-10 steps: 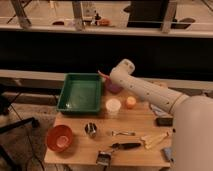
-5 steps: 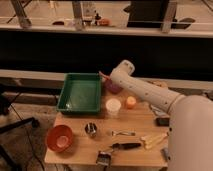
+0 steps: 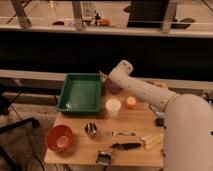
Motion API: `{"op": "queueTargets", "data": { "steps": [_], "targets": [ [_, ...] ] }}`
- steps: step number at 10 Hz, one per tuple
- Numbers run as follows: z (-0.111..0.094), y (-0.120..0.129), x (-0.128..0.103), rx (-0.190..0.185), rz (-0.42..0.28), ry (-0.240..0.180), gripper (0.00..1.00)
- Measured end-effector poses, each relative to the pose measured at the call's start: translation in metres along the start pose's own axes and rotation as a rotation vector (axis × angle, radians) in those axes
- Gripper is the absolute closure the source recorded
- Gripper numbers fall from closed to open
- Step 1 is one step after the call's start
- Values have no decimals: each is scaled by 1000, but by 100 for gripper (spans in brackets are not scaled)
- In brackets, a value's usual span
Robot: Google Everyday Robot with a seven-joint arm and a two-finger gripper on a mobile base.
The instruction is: Place pepper in purple bowl
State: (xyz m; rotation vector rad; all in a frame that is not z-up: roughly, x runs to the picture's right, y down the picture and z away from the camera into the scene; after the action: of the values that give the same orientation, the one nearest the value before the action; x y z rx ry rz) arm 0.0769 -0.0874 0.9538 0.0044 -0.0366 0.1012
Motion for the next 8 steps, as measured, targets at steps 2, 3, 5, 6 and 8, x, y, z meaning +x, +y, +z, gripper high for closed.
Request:
{"op": "queueTargets", "data": {
  "steps": [2, 3, 5, 6, 8],
  "targets": [
    [4, -1, 2, 0, 6, 7, 99],
    [7, -2, 2, -10, 17, 8, 91],
    [9, -4, 3, -16, 26, 18, 75],
    [10, -4, 6, -17, 33, 33, 65],
    [10, -7, 8, -6, 43, 65, 43]
  ]
}}
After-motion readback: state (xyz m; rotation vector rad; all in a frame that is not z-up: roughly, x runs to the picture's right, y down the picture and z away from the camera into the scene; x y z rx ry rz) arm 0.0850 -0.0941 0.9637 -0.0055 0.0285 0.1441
